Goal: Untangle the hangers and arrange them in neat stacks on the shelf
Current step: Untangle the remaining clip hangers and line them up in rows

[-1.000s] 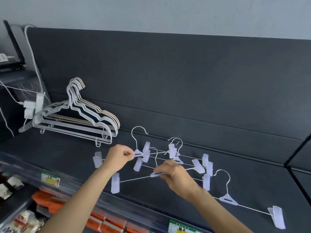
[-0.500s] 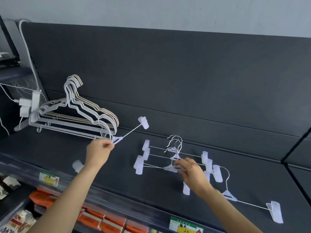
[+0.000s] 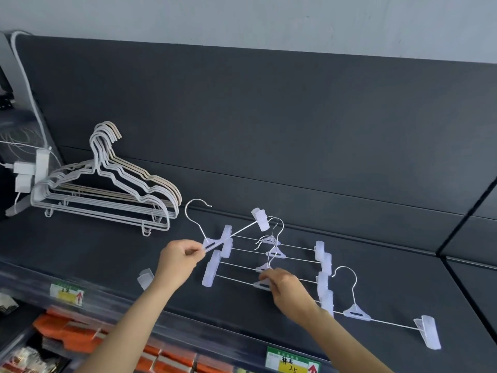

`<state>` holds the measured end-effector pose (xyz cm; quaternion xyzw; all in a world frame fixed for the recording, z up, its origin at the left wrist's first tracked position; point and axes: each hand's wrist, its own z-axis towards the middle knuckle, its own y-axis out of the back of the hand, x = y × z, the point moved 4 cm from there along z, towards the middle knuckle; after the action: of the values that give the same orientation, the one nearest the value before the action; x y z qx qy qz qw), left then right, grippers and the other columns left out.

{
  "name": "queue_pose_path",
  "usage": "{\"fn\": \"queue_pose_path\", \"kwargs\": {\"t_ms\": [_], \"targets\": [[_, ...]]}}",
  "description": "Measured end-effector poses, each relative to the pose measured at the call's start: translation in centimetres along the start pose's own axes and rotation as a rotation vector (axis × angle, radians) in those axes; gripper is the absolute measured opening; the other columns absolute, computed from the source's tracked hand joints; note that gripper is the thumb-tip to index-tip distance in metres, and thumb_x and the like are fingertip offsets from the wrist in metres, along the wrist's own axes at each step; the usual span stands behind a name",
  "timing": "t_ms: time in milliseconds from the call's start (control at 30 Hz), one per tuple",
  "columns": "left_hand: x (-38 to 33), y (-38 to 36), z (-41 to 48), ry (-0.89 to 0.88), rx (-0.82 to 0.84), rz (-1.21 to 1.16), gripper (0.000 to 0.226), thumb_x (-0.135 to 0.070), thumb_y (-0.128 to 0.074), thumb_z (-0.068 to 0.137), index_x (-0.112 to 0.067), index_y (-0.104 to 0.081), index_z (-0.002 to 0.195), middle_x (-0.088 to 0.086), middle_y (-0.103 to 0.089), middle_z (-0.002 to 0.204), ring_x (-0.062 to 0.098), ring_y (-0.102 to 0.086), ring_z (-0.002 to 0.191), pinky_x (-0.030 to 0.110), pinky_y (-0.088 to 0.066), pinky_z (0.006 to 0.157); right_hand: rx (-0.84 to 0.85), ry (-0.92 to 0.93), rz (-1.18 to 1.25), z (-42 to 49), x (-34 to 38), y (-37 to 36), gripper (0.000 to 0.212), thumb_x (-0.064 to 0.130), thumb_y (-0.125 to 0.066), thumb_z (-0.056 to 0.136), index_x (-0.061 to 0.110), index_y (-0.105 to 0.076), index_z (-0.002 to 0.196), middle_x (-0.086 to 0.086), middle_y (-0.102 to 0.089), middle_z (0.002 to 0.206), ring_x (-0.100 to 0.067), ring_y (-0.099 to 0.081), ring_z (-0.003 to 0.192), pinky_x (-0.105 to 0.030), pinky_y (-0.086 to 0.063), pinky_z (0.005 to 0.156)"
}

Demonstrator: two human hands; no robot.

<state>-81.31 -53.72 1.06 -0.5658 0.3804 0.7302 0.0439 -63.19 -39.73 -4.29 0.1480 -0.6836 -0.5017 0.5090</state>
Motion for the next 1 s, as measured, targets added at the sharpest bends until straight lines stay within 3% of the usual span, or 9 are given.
{"fn": "queue_pose_path", "kwargs": {"t_ms": [67, 167, 300, 467, 567, 667, 733, 833, 1000], "targets": [[-0.2, -0.9, -0.2, -0.003, 0.050, -0.006, 0.023, -0.003, -0.060, 0.080, -0.013, -0.066, 0.061, -0.005, -0.059, 0.051, 0.006, -0.052, 0.047, 0.017, -0.042, 0.054, -0.055, -0.016, 0.044, -0.3, 0.1, 0.8, 0.037, 0.000, -0.040, 0.089, 0.015, -0.061, 0.115, -0.009, -0.060, 0.110, -0.023, -0.056, 0.104, -0.019, -0.040, 0.087], [-0.4, -2.2, -0.3, 0.002, 0.114, -0.057, 0.022, 0.000, -0.058, 0.079, -0.009, -0.066, 0.061, 0.000, -0.058, 0.052, 0.014, -0.049, 0.051, 0.028, -0.043, 0.059, -0.209, -0.049, 0.119, -0.8, 0.8, 3.2, 0.033, 0.000, -0.044, 0.087, 0.014, -0.065, 0.109, 0.001, -0.056, 0.100, -0.016, -0.055, 0.092, -0.010, -0.036, 0.077], [-1.9, -3.8, -0.7, -0.003, 0.213, -0.083, 0.021, -0.004, -0.059, 0.083, -0.011, -0.067, 0.065, -0.007, -0.056, 0.046, 0.002, -0.047, 0.041, 0.017, -0.042, 0.053, -0.403, -0.107, 0.301, -1.9, 1.6, 6.5, 0.027, 0.004, -0.047, 0.090, 0.011, -0.063, 0.110, 0.004, -0.054, 0.098, 0.001, -0.052, 0.081, 0.000, -0.036, 0.070], [-4.4, -5.1, -1.2, 0.040, 0.274, -0.222, 0.024, -0.006, -0.057, 0.087, -0.016, -0.066, 0.067, -0.001, -0.059, 0.059, 0.008, -0.048, 0.051, 0.015, -0.040, 0.053, -0.403, -0.352, 0.542, -3.1, 0.0, 8.5, 0.025, 0.013, -0.051, 0.091, 0.005, -0.059, 0.112, 0.000, -0.060, 0.093, -0.014, -0.055, 0.088, -0.027, -0.043, 0.082], [-6.7, -6.8, -2.1, 0.116, 0.411, -0.511, 0.023, -0.004, -0.054, 0.089, -0.010, -0.068, 0.072, 0.000, -0.058, 0.057, 0.012, -0.047, 0.054, 0.021, -0.038, 0.057, -0.243, -0.231, 0.649, -3.4, 1.7, 8.3, 0.029, 0.018, -0.047, 0.094, 0.010, -0.058, 0.119, 0.004, -0.061, 0.109, -0.008, -0.055, 0.105, -0.025, -0.043, 0.098], [-8.9, -9.2, -3.2, 0.182, 0.582, -0.759, 0.018, -0.004, -0.053, 0.089, -0.004, -0.068, 0.079, 0.003, -0.057, 0.061, 0.014, -0.050, 0.059, 0.023, -0.040, 0.064, -0.315, -0.024, 0.677, -3.0, 4.3, 10.0, 0.023, 0.011, -0.043, 0.094, 0.006, -0.066, 0.096, -0.005, -0.068, 0.091, -0.003, -0.058, 0.086, -0.010, -0.043, 0.081], [-9.5, -10.0, -3.6, 0.164, 0.638, -0.740, 0.015, -0.007, -0.054, 0.089, -0.002, -0.067, 0.084, 0.004, -0.062, 0.068, 0.016, -0.058, 0.068, 0.024, -0.046, 0.072, -0.427, -0.025, 0.659, -2.6, 4.6, 11.3, 0.020, 0.007, -0.046, 0.091, 0.006, -0.063, 0.082, -0.013, -0.067, 0.085, -0.012, -0.059, 0.078, -0.021, -0.047, 0.077], [-9.6, -10.0, -3.6, 0.087, 0.600, -0.548, 0.016, -0.011, -0.057, 0.088, 0.001, -0.068, 0.089, 0.005, -0.067, 0.078, 0.016, -0.063, 0.080, 0.027, -0.047, 0.089, -0.409, -0.029, 0.525, -2.4, 4.2, 11.7, 0.019, 0.008, -0.045, 0.092, 0.020, -0.053, 0.080, -0.002, -0.061, 0.073, -0.010, -0.051, 0.061, -0.019, -0.045, 0.061], [-8.4, -7.1, -2.3, 0.087, 0.378, -0.385, 0.021, -0.008, -0.055, 0.088, -0.005, -0.067, 0.072, 0.004, -0.065, 0.067, 0.015, -0.058, 0.063, 0.023, -0.045, 0.062, -0.462, -0.048, -0.004, -2.9, 3.1, 11.2, 0.011, 0.015, -0.037, 0.093, 0.011, -0.044, 0.086, -0.005, -0.045, 0.060, -0.022, -0.031, 0.057, -0.032, -0.031, 0.055]]}}
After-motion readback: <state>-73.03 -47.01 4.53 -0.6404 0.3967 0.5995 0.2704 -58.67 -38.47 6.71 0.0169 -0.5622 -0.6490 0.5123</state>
